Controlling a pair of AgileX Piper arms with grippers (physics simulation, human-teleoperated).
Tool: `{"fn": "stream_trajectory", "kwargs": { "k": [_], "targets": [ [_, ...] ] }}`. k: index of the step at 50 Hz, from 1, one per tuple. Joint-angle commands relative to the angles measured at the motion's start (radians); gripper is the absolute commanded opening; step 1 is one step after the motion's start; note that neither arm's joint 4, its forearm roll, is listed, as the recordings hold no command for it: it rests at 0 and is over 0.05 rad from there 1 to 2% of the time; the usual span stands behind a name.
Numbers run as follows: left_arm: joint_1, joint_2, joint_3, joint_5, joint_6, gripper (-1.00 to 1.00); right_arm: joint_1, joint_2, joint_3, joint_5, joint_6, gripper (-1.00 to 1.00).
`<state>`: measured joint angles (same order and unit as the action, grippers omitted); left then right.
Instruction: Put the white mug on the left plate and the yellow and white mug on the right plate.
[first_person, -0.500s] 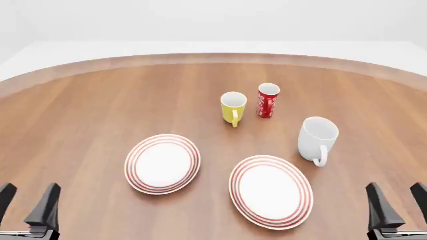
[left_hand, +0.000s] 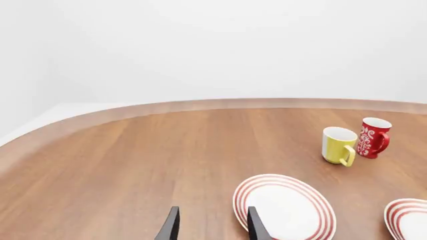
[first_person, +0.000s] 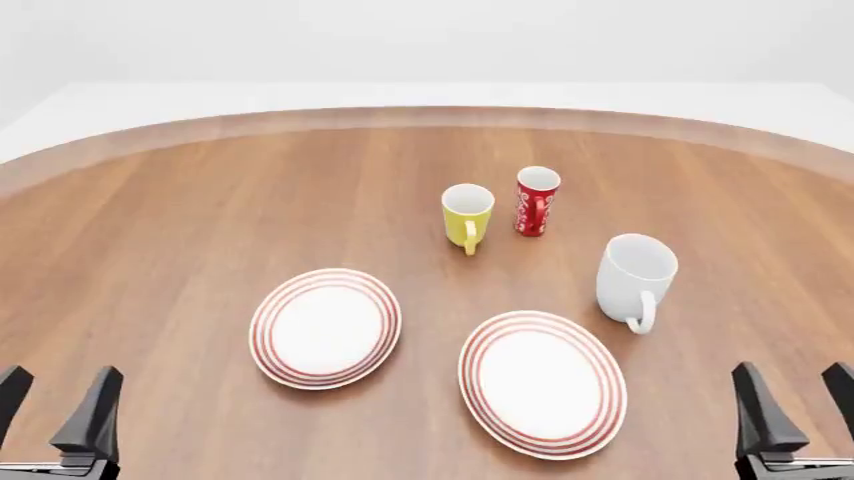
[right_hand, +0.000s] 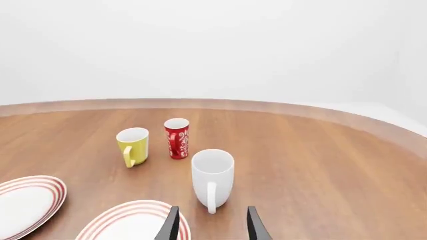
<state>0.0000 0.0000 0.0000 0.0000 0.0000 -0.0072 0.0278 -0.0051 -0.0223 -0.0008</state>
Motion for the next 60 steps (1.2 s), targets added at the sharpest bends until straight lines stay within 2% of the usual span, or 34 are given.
{"fn": "stream_trajectory", "kwargs": {
  "k": [1, 9, 35, 36, 41, 42, 43, 60],
  "targets": [
    [0.0, 0.0, 0.0, 0.0, 0.0, 1.0, 0.008, 0.07, 0.003, -0.063, 0.006, 1.0],
    [0.0, 0.0, 0.0, 0.0, 0.0, 1.0, 0.016, 0.182, 0.004, -0.162, 0.015, 1.0],
    [0.0, 0.0, 0.0, 0.0, 0.0, 1.0, 0.026, 0.594, 0.003, -0.513, -0.005, 1.0],
    [0.0, 0.0, 0.0, 0.0, 0.0, 1.0, 0.026, 0.661, 0.003, -0.565, -0.002, 1.0],
    [0.0, 0.0, 0.0, 0.0, 0.0, 1.0, 0.029, 0.742, 0.003, -0.634, -0.004, 1.0],
    [0.0, 0.0, 0.0, 0.0, 0.0, 1.0, 0.032, 1.029, -0.028, -0.836, 0.006, 1.0],
    [0.0, 0.0, 0.0, 0.0, 0.0, 1.0, 0.034, 1.081, -0.029, -0.882, 0.007, 1.0],
    [0.0, 0.0, 0.0, 0.0, 0.0, 1.0, 0.038, 1.245, -0.065, -0.978, 0.014, 1.0]
  ]
}}
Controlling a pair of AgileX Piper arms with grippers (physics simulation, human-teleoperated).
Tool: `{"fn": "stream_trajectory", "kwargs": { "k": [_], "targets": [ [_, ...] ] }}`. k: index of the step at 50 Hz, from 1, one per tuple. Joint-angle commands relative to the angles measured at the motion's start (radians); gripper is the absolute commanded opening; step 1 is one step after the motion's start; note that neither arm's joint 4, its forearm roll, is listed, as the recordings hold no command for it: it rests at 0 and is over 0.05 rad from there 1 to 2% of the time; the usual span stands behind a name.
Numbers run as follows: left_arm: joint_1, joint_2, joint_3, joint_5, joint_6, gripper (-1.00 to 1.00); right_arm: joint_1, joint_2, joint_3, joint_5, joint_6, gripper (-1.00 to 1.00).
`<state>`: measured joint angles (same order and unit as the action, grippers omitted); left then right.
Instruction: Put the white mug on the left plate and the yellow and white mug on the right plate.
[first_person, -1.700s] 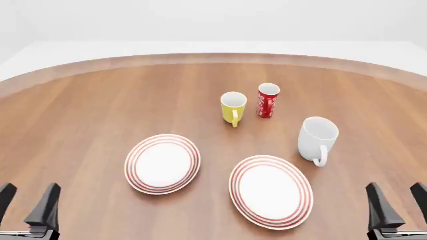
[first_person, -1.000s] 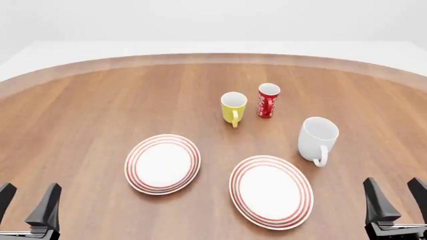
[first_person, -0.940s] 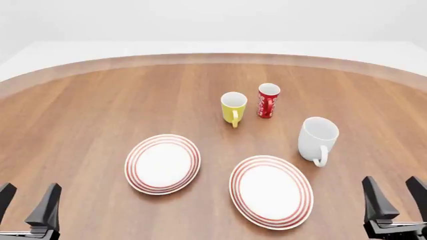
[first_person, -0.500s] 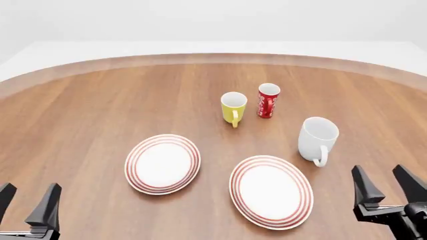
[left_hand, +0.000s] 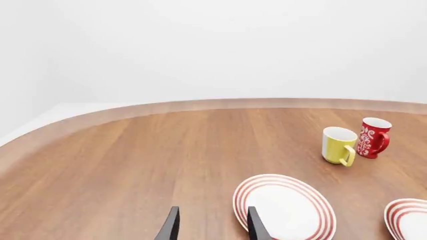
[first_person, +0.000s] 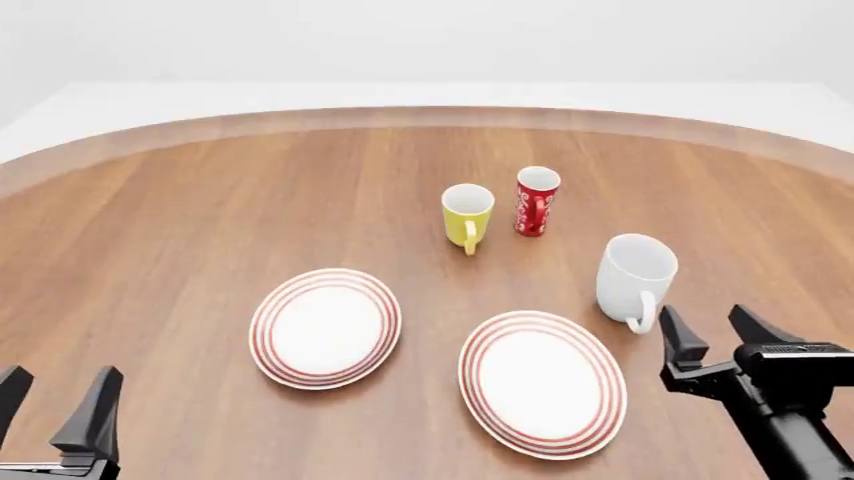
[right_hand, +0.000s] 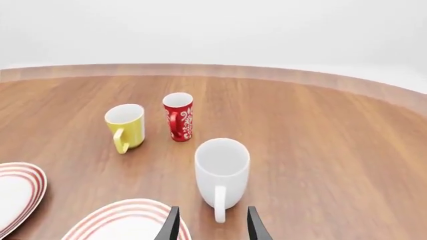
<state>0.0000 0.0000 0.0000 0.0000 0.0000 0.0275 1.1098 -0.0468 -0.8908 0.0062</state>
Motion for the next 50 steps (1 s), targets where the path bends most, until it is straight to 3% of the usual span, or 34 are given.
{"fn": "stream_trajectory", "kwargs": {
  "k": [1, 50],
  "targets": [
    [0.0, 0.0, 0.0, 0.0, 0.0, 1.0, 0.004, 0.168, -0.025, -0.112, 0.009, 1.0],
    [0.0, 0.0, 0.0, 0.0, 0.0, 1.0, -0.007, 0.548, -0.153, -0.259, 0.021, 1.0]
  ]
}}
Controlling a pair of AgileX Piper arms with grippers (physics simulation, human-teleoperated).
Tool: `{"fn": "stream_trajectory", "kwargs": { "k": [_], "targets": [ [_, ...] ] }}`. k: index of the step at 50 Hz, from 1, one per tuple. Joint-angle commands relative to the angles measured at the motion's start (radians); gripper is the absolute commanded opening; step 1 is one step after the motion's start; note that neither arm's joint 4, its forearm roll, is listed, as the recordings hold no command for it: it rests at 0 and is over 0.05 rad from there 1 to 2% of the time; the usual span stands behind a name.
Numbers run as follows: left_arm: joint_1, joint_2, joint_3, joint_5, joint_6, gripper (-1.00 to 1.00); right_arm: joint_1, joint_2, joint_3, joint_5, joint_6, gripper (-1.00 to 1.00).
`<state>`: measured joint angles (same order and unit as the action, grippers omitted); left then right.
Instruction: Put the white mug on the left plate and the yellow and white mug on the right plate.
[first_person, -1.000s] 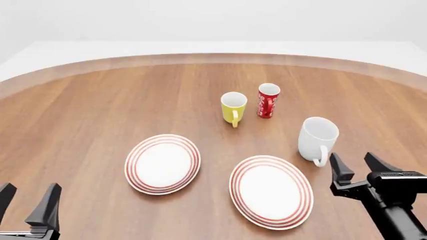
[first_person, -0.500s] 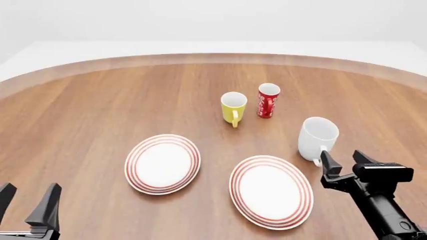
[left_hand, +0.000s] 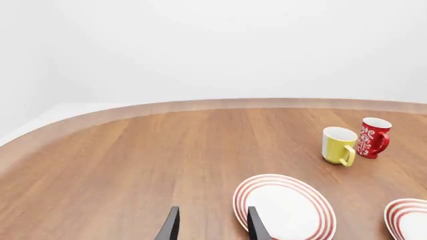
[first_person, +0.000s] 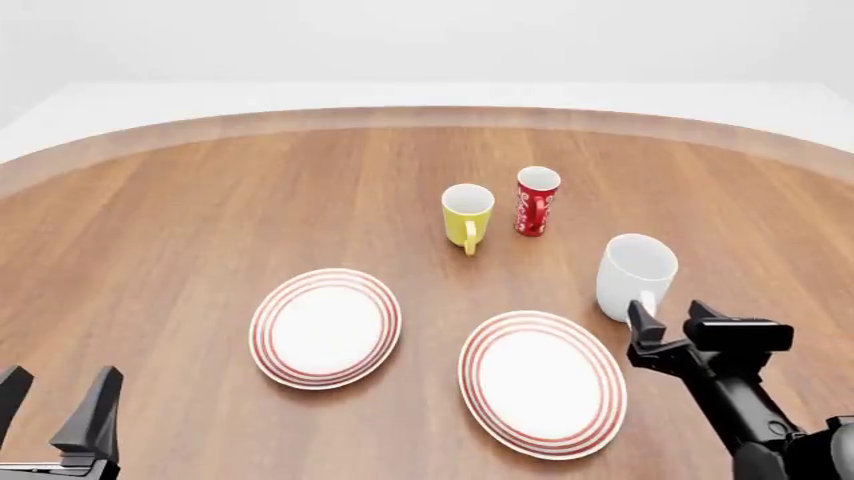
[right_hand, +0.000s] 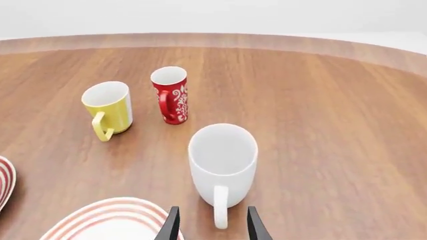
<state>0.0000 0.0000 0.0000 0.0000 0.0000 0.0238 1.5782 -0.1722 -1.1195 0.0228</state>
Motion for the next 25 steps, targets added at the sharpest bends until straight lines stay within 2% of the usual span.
{"fn": "stream_trajectory", "kwargs": {
  "k": [1, 25],
  "targets": [
    [0.0, 0.0, 0.0, 0.0, 0.0, 1.0, -0.003, 0.082, -0.029, -0.031, 0.005, 1.0],
    [0.0, 0.0, 0.0, 0.0, 0.0, 1.0, -0.012, 0.198, -0.069, -0.07, 0.017, 1.0]
  ]
}}
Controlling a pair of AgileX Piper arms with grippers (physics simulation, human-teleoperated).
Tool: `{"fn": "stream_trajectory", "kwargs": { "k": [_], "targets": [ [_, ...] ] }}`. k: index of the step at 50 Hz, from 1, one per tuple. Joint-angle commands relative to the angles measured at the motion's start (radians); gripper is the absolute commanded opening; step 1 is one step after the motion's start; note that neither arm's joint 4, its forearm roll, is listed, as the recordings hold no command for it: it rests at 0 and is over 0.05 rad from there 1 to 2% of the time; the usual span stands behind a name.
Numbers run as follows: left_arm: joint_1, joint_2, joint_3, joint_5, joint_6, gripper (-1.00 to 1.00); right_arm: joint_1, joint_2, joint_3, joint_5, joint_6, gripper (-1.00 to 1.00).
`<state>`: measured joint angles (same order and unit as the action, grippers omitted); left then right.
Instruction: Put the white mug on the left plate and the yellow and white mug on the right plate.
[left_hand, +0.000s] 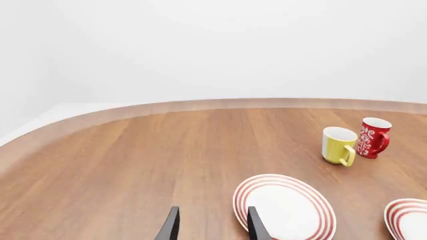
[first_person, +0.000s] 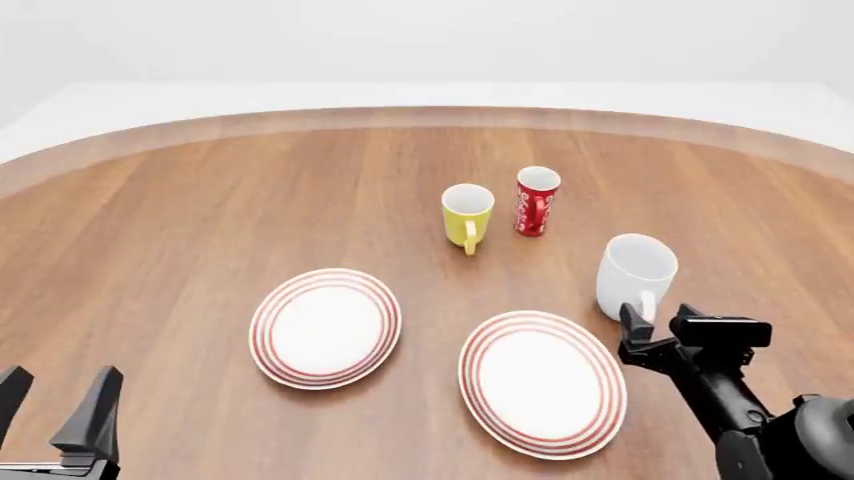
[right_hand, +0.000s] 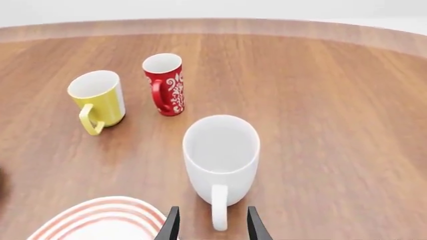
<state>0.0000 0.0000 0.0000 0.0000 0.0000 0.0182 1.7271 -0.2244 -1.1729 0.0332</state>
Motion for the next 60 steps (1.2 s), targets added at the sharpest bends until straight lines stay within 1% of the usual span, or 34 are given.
{"fn": "stream_trajectory", "kwargs": {
  "k": [1, 32, 50, 51, 60],
  "targets": [
    [0.0, 0.0, 0.0, 0.0, 0.0, 1.0, -0.007, 0.052, -0.019, -0.017, 0.007, 1.0],
    [0.0, 0.0, 0.0, 0.0, 0.0, 1.0, -0.02, 0.161, -0.097, 0.002, 0.022, 1.0],
    [0.0, 0.0, 0.0, 0.0, 0.0, 1.0, -0.017, 0.197, -0.11, 0.001, 0.024, 1.0],
    [0.0, 0.0, 0.0, 0.0, 0.0, 1.0, -0.017, 0.196, -0.11, 0.001, 0.024, -1.0],
    [0.0, 0.0, 0.0, 0.0, 0.0, 1.0, -0.014, 0.186, -0.104, 0.001, 0.02, -1.0]
  ]
}}
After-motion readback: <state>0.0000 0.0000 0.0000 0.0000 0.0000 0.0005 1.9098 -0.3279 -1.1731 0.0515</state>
